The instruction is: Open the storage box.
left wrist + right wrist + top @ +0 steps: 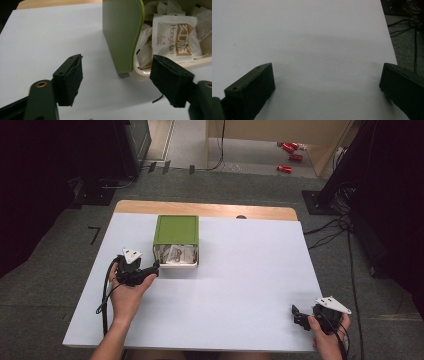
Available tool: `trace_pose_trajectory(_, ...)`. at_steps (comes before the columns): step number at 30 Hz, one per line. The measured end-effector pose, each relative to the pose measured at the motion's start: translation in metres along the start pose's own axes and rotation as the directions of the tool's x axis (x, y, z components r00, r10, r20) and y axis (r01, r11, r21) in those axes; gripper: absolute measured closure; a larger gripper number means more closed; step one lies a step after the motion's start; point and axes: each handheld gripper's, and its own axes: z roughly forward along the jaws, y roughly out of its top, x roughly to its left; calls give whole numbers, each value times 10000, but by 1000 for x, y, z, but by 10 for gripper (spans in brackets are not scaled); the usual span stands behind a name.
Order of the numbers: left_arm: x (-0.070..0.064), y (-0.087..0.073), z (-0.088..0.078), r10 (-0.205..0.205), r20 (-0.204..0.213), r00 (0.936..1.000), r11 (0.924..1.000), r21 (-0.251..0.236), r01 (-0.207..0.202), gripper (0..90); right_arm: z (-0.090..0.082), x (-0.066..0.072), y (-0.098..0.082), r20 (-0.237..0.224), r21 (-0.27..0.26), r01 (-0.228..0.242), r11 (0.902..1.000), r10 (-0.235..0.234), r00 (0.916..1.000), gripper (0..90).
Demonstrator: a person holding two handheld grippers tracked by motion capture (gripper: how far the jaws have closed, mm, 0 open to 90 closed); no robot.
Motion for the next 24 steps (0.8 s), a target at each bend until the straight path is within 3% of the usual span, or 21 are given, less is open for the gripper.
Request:
trace_pose_trajectory(13,-15,4,33,246,-827,9963,9987,474,-207,429,0,0,0,-7,-7,-8,10000,8,10000,0)
trace_pose_trajectory(19,-16,5,40,214,-1032,9944,9980,621,-150,444,0,0,0,-9,-7,-10,10000,10,10000,0)
trace_pose_trajectory(24,-16,7,43,58,-859,9963,9969,782,9,492,0,0,0,-8,-8,-7,10000,7,10000,0)
